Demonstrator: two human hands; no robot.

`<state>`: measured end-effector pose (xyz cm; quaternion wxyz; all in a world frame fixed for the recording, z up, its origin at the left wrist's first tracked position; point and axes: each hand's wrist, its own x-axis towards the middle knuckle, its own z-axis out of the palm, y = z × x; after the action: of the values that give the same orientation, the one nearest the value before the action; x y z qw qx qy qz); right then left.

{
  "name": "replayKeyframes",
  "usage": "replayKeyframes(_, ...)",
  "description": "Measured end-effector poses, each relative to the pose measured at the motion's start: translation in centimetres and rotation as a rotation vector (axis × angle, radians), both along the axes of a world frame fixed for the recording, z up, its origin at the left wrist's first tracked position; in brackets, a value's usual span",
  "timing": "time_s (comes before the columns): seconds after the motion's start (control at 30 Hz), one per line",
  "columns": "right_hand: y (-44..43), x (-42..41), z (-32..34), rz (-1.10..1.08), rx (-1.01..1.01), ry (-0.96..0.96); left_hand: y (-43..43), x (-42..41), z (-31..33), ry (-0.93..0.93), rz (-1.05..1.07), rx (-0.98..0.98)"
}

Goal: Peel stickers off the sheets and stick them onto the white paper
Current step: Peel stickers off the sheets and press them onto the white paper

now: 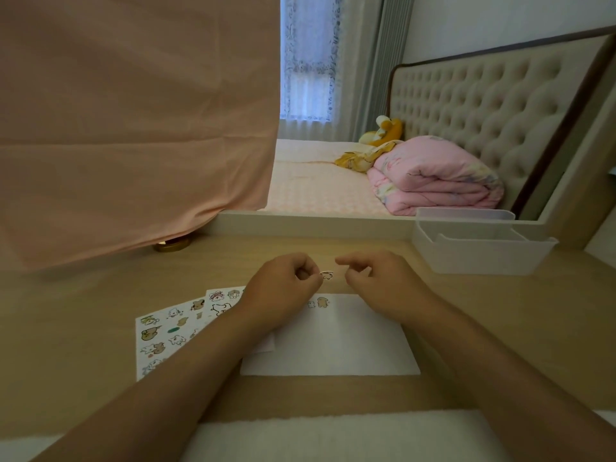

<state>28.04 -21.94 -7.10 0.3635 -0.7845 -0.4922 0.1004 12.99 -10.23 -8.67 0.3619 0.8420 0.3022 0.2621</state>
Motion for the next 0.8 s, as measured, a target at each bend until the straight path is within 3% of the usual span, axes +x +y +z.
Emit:
replayKeyframes(0.1,0.12,-0.28,0.21,0.062,0.106,0.098,-0.17,-0.28,0.02,0.05,-0.013,0.096)
replayKeyframes(0.17,0.09,-0.42,0.36,0.082,0.12,0.054,-0.29,-0.34,0.07,0.063,-0.02,0.15)
replayKeyframes(0.63,-0.22,-0.54,0.51,0.083,-0.008,-0.064,-0.58,-0.89,0.15,0.1,-0.099,0.294)
replayKeyframes(0.73,-0.37,-0.43,0.66,0.097,-0.056,-0.058,-0.48,-0.8,-0.07,0.085,-0.097,0.238)
replayKeyframes(0.8,-0.45,-0.25,0.72,0.091,-0.09,-0.045,-0.37,-0.55,-0.05,0.02,-0.072,0.056)
